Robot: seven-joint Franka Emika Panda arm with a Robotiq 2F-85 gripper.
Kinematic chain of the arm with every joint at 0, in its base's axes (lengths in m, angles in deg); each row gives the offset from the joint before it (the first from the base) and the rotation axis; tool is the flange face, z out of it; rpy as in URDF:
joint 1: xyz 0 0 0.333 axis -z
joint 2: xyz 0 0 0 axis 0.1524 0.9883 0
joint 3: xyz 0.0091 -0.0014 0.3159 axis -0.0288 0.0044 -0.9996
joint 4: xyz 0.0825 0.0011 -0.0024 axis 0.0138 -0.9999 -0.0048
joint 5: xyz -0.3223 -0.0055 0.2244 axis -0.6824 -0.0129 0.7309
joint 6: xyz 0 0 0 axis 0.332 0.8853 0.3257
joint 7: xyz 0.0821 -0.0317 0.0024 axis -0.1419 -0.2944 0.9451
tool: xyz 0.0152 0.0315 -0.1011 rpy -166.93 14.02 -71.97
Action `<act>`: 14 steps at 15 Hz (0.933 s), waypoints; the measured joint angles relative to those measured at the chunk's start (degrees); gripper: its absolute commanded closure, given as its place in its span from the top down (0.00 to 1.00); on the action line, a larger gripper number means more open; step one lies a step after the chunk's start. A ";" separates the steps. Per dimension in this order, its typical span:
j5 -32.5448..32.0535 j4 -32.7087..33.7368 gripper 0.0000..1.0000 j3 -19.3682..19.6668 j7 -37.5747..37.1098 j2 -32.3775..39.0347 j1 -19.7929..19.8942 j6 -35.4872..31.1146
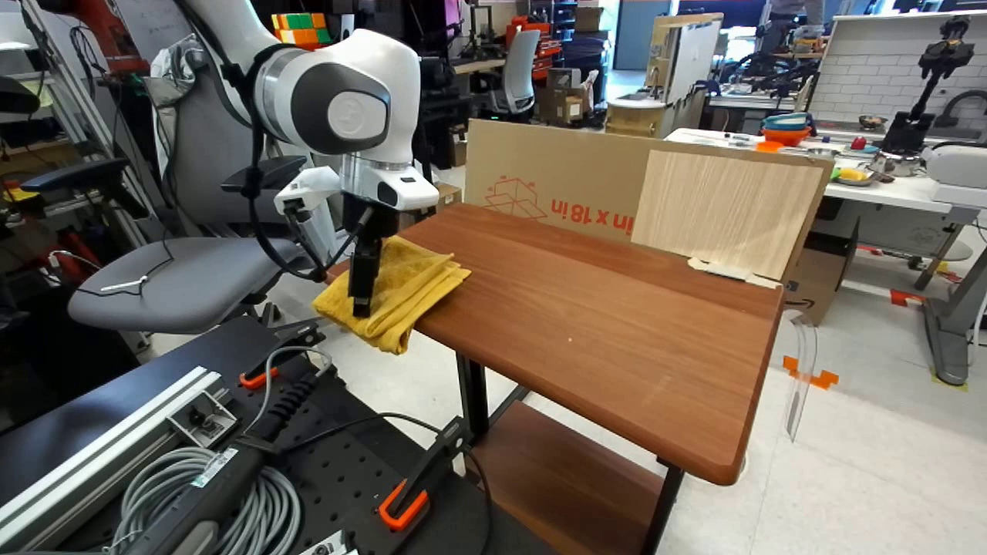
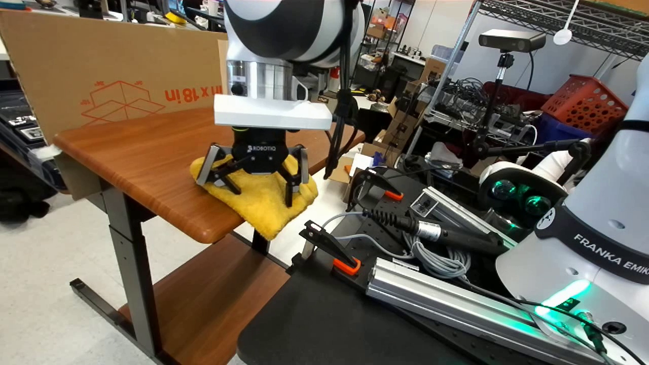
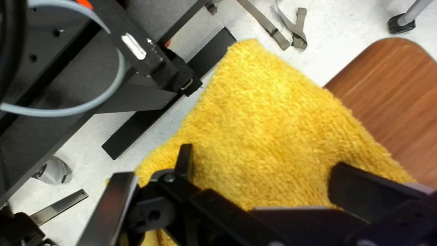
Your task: Wipe the table with the towel
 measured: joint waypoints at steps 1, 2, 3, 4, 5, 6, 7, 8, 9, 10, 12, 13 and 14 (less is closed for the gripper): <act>0.63 0.05 1.00 -0.04 0.74 0.46 -0.01 -2.02; 1.60 -0.13 1.00 -0.04 1.87 0.78 0.12 -3.42; 2.72 -0.54 1.00 -0.05 3.16 0.71 0.34 -4.18; 3.98 -0.86 1.00 -0.05 4.57 0.64 0.67 -4.64; 5.33 -1.00 1.00 -0.01 5.61 0.63 1.27 -4.76; 6.65 -1.04 1.00 0.09 6.06 0.63 2.11 -4.67; 7.82 -0.93 1.00 0.49 6.04 0.63 2.96 -4.16; 8.90 -0.70 1.00 1.01 5.70 0.64 3.71 -3.50; 10.00 -0.37 1.00 1.56 5.31 0.68 4.45 -2.68; 10.84 0.11 1.00 2.16 4.60 0.76 5.11 -1.57; 11.68 1.45 1.00 3.63 2.29 1.10 6.09 1.00; 12.09 2.16 1.00 4.34 0.99 1.31 6.52 2.32; 12.47 3.02 1.00 5.11 -0.31 1.60 6.96 3.79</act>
